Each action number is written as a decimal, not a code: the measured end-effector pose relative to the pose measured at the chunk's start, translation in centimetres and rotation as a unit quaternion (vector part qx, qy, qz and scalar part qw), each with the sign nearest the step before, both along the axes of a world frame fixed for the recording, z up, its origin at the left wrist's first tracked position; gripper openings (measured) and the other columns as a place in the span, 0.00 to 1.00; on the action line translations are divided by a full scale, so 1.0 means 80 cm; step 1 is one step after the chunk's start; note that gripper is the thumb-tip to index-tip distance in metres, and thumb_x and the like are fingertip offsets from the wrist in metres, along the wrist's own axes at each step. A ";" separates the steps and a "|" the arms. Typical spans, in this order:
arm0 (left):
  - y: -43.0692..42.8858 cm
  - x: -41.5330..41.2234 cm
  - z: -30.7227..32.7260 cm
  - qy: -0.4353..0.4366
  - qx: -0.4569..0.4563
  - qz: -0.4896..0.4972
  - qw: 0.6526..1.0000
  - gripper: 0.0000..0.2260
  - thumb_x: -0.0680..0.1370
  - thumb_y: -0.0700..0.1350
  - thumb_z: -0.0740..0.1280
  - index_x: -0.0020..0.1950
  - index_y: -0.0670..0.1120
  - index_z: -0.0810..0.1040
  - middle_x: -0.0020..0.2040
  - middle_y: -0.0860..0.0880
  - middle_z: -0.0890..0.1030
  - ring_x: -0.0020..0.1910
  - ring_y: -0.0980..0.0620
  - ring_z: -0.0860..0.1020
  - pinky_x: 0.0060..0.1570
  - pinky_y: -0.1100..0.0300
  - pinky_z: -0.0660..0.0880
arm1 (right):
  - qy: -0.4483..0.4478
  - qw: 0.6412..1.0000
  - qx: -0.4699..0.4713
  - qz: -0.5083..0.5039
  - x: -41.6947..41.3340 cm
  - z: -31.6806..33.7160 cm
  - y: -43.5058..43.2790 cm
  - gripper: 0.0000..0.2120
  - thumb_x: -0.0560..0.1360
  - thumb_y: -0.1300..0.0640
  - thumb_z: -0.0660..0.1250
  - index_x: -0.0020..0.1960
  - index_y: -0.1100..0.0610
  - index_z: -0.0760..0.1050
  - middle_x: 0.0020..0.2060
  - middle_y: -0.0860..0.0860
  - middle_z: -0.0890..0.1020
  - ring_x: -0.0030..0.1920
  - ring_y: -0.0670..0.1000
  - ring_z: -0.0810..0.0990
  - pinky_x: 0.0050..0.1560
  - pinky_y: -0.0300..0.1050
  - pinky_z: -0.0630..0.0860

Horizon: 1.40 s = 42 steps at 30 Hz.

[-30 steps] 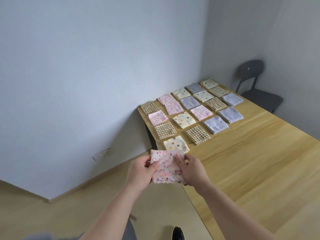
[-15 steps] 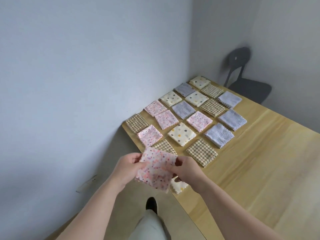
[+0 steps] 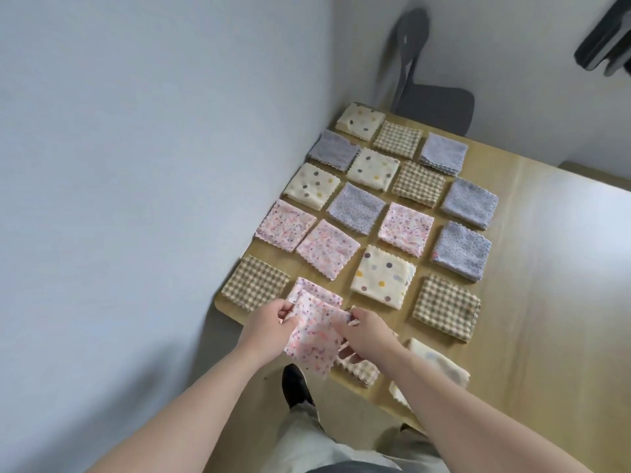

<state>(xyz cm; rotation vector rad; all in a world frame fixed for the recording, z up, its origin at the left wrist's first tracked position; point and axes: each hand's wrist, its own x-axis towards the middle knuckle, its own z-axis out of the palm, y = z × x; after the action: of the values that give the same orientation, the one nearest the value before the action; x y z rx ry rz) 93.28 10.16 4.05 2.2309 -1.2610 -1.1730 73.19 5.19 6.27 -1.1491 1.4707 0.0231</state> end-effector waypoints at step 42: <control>-0.061 0.019 -0.096 -0.275 -0.055 -0.290 0.915 0.16 0.84 0.45 0.62 0.72 0.53 0.72 0.60 0.51 0.70 0.42 0.54 0.72 0.35 0.61 0.67 | 0.262 0.902 -0.195 0.283 0.065 -0.102 -0.072 0.15 0.81 0.47 0.64 0.62 0.55 0.70 0.55 0.52 0.73 0.47 0.53 0.77 0.36 0.46 0.73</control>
<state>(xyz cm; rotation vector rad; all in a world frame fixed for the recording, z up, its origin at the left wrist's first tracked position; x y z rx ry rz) 94.83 5.28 -3.61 2.2438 -2.2646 -0.5951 78.38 -0.54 -1.90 -1.9908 1.5847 0.4939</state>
